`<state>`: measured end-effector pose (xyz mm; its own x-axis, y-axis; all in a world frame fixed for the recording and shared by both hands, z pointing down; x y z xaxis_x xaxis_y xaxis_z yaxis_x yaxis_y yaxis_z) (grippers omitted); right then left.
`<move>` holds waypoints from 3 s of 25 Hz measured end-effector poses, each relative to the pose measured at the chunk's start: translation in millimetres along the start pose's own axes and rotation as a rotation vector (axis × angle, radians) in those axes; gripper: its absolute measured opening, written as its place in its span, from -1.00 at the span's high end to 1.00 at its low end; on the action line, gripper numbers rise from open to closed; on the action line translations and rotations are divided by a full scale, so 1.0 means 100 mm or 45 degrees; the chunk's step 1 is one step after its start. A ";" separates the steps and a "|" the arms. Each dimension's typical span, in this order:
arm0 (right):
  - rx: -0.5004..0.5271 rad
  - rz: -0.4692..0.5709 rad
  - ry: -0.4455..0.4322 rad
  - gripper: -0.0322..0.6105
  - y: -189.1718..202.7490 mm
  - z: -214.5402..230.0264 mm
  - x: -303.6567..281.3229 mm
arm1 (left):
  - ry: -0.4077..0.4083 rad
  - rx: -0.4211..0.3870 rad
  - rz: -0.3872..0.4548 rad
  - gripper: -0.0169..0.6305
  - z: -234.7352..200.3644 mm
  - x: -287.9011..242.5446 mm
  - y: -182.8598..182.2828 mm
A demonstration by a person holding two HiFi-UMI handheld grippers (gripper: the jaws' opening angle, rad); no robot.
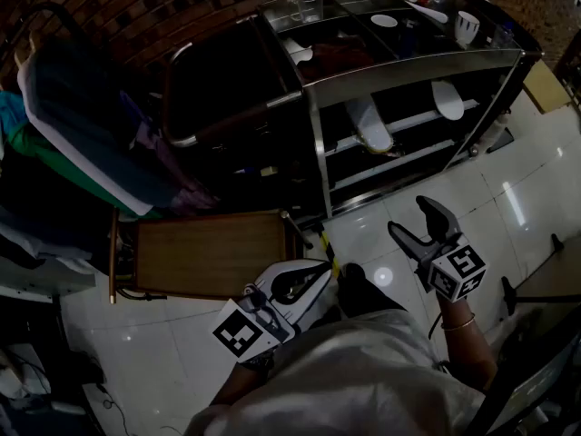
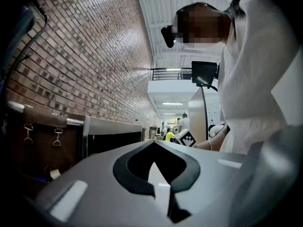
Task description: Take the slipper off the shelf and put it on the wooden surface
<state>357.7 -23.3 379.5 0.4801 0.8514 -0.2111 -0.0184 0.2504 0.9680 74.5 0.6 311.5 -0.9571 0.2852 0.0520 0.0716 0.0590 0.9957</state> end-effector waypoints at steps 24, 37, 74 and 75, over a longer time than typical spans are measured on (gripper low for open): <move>-0.688 -0.377 -0.126 -0.32 0.86 2.33 -2.04 | -0.091 0.081 -0.113 0.99 -1.37 -1.58 0.20; -0.975 -0.231 -0.218 0.67 0.85 2.39 -1.99 | -0.195 0.126 -0.195 0.99 -1.34 -1.63 0.25; -1.081 0.251 0.052 0.71 0.88 -1.91 -0.22 | 0.072 0.003 -0.147 0.99 -0.30 1.98 0.00; -1.090 0.260 0.023 0.71 0.89 -2.07 -0.30 | 0.082 0.003 -0.173 0.99 -0.26 2.18 0.00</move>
<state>159.5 68.6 443.7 0.3819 0.9226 -0.0541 -0.7569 0.3458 0.5546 -141.0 38.2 324.6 -0.9741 0.2123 -0.0781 -0.0588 0.0954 0.9937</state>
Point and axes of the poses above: the fingertips, and each gripper's own axes: x backward along the fingers, z to its right, y out of its underside, the point moved 9 cm from there along x, backward along the fingers
